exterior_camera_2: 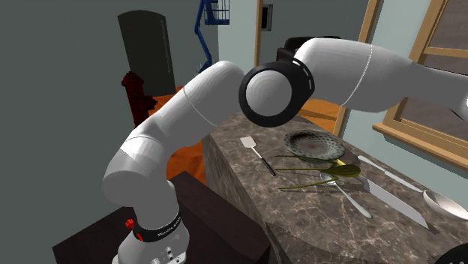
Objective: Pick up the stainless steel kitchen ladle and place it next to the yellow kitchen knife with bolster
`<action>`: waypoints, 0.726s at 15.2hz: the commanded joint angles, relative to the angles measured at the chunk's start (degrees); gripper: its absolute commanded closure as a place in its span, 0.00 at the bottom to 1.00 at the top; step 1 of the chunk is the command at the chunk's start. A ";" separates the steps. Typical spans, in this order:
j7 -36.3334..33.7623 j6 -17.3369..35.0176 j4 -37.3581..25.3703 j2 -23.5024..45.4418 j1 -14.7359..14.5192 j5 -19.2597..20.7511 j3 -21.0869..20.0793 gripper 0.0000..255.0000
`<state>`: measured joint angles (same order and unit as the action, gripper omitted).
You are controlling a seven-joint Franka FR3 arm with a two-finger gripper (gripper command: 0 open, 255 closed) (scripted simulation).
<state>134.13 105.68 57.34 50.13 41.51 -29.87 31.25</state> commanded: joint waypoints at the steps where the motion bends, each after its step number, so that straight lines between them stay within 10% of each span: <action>1: 0.38 1.23 0.95 0.37 -0.06 -0.19 -0.08 1.00; 11: 1.87 7.12 5.18 2.48 -0.70 -1.41 -0.90 1.00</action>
<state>135.88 112.24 62.28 52.26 40.79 -31.14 30.45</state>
